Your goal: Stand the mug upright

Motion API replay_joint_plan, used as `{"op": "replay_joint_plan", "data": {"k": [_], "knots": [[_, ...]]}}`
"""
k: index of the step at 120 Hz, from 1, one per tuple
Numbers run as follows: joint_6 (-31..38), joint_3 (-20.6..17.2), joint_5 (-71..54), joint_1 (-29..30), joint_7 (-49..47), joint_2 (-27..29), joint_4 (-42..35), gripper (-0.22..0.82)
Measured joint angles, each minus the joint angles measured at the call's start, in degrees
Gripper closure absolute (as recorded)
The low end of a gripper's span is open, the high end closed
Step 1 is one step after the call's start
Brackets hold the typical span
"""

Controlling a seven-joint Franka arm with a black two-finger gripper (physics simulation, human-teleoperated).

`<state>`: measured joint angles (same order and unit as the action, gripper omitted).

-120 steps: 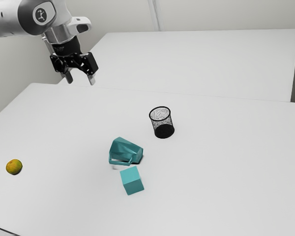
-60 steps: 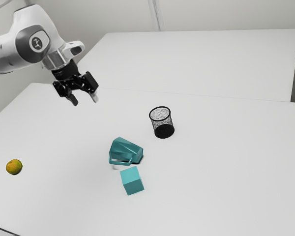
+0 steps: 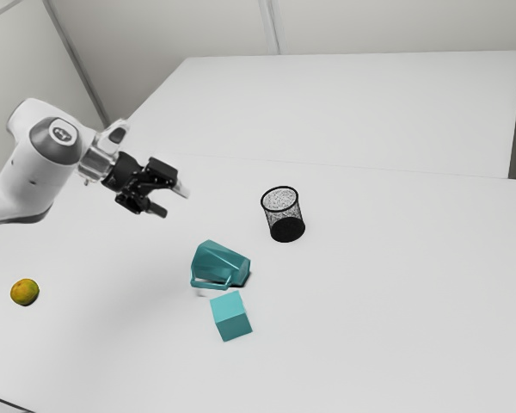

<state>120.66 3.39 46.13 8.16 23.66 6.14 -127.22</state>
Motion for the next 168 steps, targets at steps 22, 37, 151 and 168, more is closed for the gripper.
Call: {"op": "replay_joint_plan", "data": {"k": [22, 37, 151, 168], "knots": [[2.59, -0.04, 10.56, 1.69, 9.85, -1.08, -3.15, 0.02], [2.09, -0.01, 14.86, 2.88, 14.66, -1.83, -4.02, 0.02], [-7.36, 0.12, 17.50, 5.73, 26.02, -12.17, -3.36, 0.02], [-7.73, 0.12, 20.29, 5.72, 28.30, -13.14, -3.34, 0.02]]}}
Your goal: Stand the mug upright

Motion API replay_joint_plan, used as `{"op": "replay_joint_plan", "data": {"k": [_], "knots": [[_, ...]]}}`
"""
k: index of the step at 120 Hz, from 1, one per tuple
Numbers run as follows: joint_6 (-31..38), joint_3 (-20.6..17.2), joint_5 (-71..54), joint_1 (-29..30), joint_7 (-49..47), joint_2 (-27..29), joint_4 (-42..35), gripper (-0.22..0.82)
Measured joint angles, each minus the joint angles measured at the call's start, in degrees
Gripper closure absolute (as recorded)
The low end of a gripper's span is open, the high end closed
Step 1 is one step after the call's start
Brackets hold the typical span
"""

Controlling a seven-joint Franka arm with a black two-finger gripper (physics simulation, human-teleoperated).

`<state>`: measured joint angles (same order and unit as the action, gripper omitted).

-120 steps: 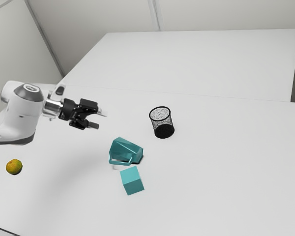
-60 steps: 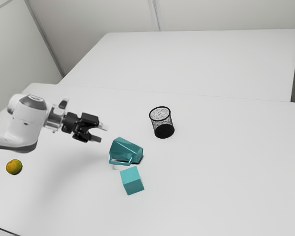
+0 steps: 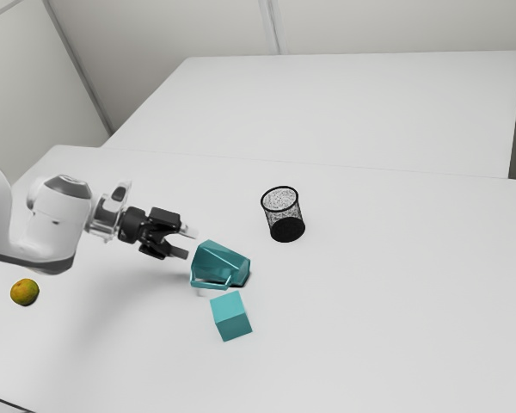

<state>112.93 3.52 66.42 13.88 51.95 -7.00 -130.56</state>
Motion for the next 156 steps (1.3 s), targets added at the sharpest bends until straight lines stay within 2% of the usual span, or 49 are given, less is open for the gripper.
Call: {"op": "replay_joint_plan", "data": {"k": [41, 141, 156], "knots": [[-0.59, -0.19, 4.55, -0.06, 5.50, -3.29, 0.19, 0.02], [-2.18, -1.23, 4.74, -1.69, 5.44, -7.31, 3.29, 0.02], [-2.26, -1.31, 4.75, -1.90, 5.46, -7.33, 3.36, 0.11]]}}
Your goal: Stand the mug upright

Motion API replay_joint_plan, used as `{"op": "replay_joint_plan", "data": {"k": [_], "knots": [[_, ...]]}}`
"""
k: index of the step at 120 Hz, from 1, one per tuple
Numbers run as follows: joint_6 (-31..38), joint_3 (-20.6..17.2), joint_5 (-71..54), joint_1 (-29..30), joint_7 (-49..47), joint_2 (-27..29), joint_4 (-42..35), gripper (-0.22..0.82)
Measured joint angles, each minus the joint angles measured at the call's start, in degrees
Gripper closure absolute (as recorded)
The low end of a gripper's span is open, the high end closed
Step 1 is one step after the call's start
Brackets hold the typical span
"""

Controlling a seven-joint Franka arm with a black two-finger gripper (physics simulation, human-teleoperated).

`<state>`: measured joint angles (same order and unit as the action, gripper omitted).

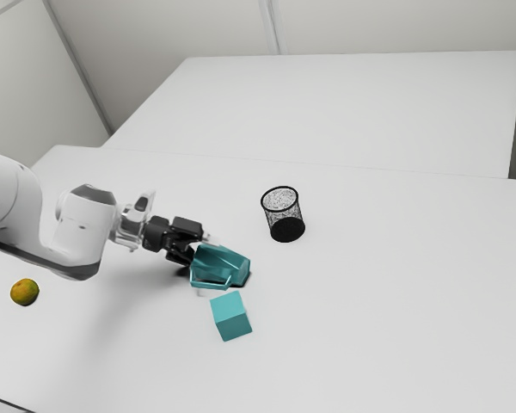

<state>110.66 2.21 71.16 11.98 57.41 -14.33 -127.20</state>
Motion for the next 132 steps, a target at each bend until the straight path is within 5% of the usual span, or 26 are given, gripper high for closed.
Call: {"op": "replay_joint_plan", "data": {"k": [57, 105, 132], "knots": [[-0.09, -0.36, 0.03, -0.11, -0.11, 0.46, 0.01, 0.66], [0.05, -0.30, -1.11, -1.05, -0.70, 6.57, -0.20, 0.77], [-1.36, -0.16, -14.04, -1.00, -4.22, 10.17, 4.90, 0.78]]}}
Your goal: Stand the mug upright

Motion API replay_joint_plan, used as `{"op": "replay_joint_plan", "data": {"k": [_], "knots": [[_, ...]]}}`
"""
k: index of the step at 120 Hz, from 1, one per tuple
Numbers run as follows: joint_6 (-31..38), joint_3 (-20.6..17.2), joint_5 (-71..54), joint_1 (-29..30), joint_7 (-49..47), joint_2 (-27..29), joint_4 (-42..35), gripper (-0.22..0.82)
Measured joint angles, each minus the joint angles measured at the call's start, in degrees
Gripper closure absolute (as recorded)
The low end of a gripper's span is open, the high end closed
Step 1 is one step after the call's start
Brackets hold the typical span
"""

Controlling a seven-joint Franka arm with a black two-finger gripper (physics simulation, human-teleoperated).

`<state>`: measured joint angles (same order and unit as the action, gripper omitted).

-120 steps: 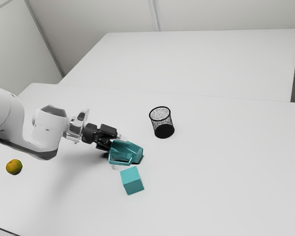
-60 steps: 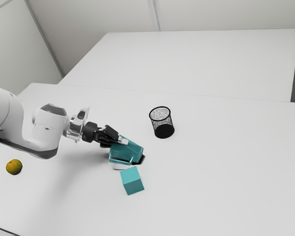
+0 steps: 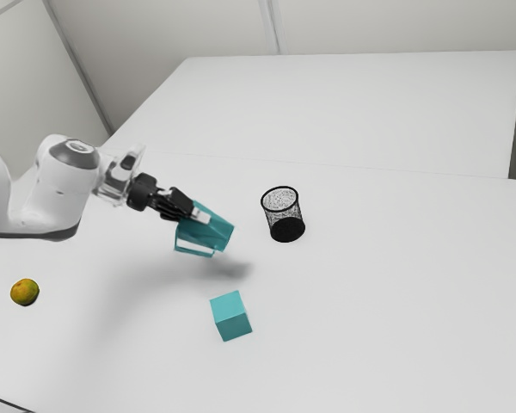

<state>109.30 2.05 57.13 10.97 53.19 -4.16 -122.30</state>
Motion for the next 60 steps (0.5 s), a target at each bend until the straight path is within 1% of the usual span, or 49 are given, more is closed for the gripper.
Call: {"op": "replay_joint_plan", "data": {"k": [9, 27, 40, 60], "knots": [[-1.16, -0.03, -6.43, -0.05, -2.06, 0.34, 2.89, 0.78], [-3.29, -0.10, -19.94, -0.54, -7.17, 1.06, 6.30, 0.78], [-4.11, -0.73, -28.91, -0.34, -11.40, 1.41, 7.19, 0.78], [-3.79, -2.74, -39.81, 0.25, -17.89, 2.36, 7.31, 0.78]]}}
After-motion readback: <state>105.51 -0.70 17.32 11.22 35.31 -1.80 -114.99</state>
